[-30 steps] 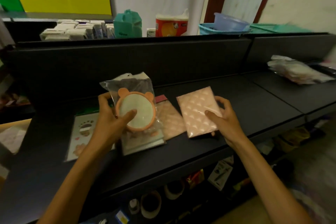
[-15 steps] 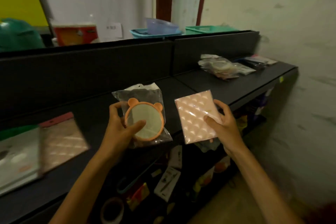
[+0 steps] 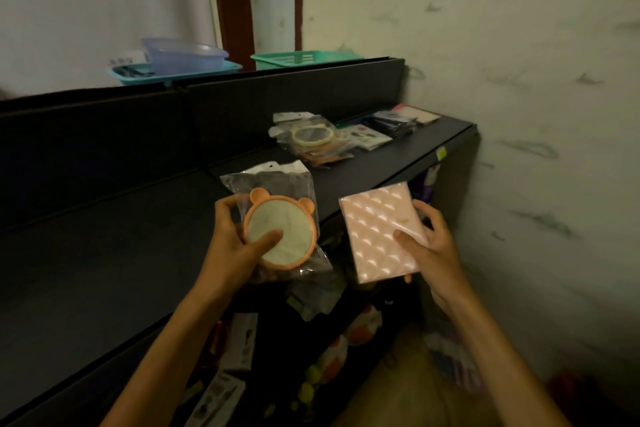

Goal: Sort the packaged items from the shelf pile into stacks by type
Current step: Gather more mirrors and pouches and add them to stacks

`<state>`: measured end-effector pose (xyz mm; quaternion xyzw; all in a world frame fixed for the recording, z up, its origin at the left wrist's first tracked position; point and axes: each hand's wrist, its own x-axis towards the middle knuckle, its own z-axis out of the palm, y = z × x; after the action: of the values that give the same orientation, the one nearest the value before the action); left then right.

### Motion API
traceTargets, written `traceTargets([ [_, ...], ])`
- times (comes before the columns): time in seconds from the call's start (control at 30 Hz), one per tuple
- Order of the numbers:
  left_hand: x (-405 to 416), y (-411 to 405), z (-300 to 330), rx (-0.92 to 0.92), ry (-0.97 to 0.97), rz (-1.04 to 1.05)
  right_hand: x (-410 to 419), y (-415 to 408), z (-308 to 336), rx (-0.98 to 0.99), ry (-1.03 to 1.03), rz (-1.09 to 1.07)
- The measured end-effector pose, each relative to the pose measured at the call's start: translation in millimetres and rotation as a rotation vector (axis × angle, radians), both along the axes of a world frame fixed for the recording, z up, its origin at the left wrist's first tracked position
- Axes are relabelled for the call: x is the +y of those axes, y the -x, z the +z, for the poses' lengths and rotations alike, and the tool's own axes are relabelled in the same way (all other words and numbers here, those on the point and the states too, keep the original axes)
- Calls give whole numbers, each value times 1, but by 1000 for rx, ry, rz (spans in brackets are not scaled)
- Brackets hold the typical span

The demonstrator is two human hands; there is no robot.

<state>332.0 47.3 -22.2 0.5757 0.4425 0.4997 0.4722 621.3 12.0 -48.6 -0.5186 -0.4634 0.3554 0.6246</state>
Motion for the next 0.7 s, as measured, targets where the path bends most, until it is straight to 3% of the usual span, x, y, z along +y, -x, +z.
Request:
traceTargets([
  [0.3,126,-134,-17,-10,-49,-42,97,-126,-3,-58,29,-81],
  [0.5,214,-217,-4,-114,-4,-67,185,-203,14,-108,30,-73],
  [0.7,280,-282,7,-51,-61,-25,256,-264,22,-93,45,-80],
])
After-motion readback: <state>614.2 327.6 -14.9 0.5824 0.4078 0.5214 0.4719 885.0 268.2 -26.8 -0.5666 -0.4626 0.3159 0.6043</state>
